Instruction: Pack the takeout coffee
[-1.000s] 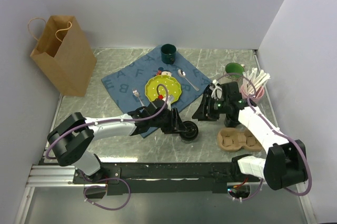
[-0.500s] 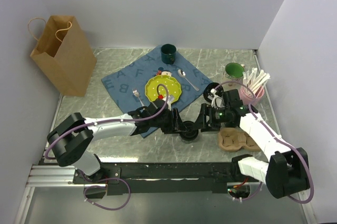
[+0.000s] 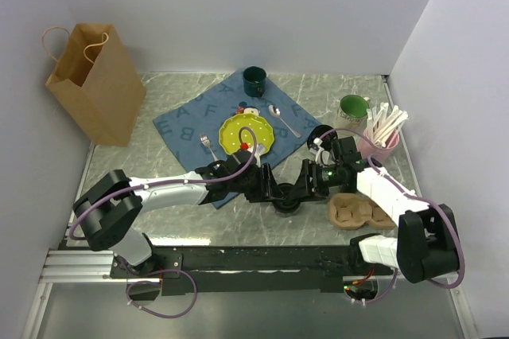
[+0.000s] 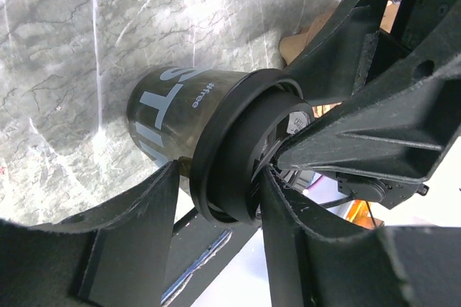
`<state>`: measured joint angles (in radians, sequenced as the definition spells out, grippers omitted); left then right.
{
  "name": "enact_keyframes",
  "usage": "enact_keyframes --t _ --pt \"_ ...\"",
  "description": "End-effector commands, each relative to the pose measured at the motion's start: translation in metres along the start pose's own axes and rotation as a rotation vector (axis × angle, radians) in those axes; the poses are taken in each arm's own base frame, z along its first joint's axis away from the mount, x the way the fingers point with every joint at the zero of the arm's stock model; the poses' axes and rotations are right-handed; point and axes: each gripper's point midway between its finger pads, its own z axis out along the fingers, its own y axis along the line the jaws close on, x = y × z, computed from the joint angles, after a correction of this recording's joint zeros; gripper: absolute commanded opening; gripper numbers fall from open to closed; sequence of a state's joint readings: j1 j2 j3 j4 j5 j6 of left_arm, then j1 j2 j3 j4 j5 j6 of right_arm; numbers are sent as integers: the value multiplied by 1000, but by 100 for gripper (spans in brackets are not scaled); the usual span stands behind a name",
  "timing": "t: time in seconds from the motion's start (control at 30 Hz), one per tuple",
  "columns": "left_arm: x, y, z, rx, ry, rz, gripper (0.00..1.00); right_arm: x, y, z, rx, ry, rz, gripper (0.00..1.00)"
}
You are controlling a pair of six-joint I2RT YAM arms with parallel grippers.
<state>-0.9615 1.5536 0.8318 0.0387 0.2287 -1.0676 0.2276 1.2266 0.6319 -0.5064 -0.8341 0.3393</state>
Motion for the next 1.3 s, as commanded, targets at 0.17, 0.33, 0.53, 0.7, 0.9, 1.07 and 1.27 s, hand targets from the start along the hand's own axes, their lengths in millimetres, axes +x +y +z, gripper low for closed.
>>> enact_keyframes --t 0.17,0.33,0.53,0.7,0.9,1.07,1.27 --pt "48 96 -14 -390 156 19 53 -3 -19 7 71 -3 -33 53" --pt "28 56 -22 -296 124 66 59 0 -21 7 73 -5 -42 51" --pt "-7 28 -42 -271 57 70 60 -1 -22 7 80 1 -48 51" --pt "-39 22 -62 -256 -31 63 60 0 -18 10 64 23 -59 50" --pt "-52 36 -61 -207 -20 92 54 0 -11 13 67 43 -92 50" --pt "-40 34 -51 -97 23 165 52 -3 2 17 68 79 -157 50" --pt "-40 31 -55 -31 -19 170 52 -6 5 19 98 115 -189 49"
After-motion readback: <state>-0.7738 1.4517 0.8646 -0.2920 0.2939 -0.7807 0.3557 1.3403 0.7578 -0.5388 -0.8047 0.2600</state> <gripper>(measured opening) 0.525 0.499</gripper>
